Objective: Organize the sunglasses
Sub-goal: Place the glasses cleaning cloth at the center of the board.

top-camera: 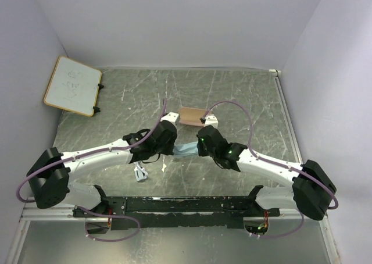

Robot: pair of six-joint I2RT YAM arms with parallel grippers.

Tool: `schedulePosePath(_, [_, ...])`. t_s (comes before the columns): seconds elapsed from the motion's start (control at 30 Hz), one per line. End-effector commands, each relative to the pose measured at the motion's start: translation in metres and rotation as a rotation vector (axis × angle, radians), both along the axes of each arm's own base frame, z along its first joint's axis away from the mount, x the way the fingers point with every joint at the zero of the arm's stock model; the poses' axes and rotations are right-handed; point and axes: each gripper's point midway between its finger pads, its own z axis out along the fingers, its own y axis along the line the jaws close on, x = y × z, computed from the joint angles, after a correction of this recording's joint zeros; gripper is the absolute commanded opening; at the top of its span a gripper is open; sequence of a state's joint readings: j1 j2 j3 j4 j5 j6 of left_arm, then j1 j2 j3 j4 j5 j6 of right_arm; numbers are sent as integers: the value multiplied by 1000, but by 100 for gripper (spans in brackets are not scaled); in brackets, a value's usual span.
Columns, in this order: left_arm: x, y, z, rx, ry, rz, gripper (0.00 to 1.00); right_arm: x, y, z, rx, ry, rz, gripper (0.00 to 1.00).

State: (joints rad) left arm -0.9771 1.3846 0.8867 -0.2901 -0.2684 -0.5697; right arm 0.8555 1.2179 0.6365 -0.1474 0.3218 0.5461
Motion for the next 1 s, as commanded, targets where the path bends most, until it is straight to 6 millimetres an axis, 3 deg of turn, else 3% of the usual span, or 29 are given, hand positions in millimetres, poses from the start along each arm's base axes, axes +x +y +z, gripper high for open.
schedulePosePath(0.0, [7,7,21,10,-49,39,7,2,10,16,45,-28,-11,0])
schedulePosePath(0.13, [16,7,33,25,-92,48,7,2,11,17,44,-36,-14,0])
schedulePosePath(0.57, [14,-10,-22,62,4,11,7,-3,-1,-25,-38,14,-28,0])
schedulePosePath(0.97, [35,-14,-30,62,-33,25,7,0,-13,-43,-90,-5,-60,0])
